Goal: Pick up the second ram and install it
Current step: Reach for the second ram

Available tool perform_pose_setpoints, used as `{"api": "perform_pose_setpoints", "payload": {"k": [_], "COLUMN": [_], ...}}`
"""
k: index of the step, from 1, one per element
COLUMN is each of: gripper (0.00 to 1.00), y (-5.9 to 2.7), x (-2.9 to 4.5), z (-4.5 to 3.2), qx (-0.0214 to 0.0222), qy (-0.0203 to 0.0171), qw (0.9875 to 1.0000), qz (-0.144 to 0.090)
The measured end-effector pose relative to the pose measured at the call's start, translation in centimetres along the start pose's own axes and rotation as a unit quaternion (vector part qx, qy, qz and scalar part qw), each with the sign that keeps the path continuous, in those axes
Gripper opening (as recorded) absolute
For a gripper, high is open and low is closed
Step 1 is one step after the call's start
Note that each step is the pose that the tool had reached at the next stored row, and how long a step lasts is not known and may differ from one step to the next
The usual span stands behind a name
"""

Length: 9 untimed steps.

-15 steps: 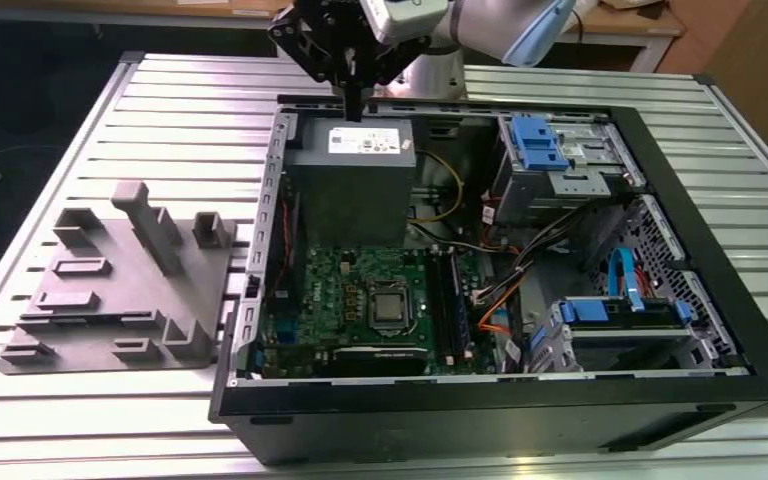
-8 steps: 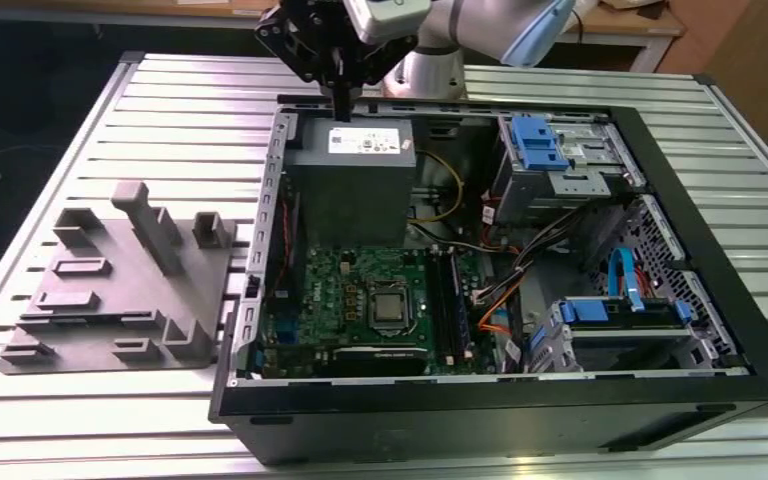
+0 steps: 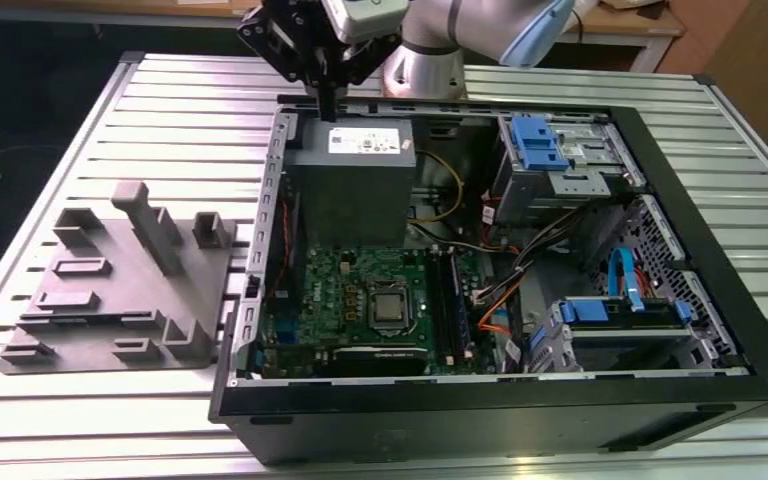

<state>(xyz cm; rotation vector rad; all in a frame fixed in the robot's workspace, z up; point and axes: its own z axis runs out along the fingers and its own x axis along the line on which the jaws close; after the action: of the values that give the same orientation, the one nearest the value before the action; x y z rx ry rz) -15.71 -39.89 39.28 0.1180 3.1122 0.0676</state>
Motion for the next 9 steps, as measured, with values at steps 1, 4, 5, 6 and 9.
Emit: {"api": "perform_pose_setpoints", "payload": {"k": [1,4,5,6,9], "gripper": [0.07,0.07,0.07,0.07,0.07], "y": [-0.01,-0.03,-0.05,-0.05,-0.09], "x": [0.1,0.46,0.58,0.71,1.13], "z": [0.0,0.0,0.0,-0.01,0.0], "qx": [0.0,0.0,0.0,0.0,0.0], "qy": [0.0,0.0,0.0,0.0,0.0], "qw": [1.0,1.0,1.0,1.0,1.0], "qz": [0.0,0.0,0.0,0.0,0.0]}}
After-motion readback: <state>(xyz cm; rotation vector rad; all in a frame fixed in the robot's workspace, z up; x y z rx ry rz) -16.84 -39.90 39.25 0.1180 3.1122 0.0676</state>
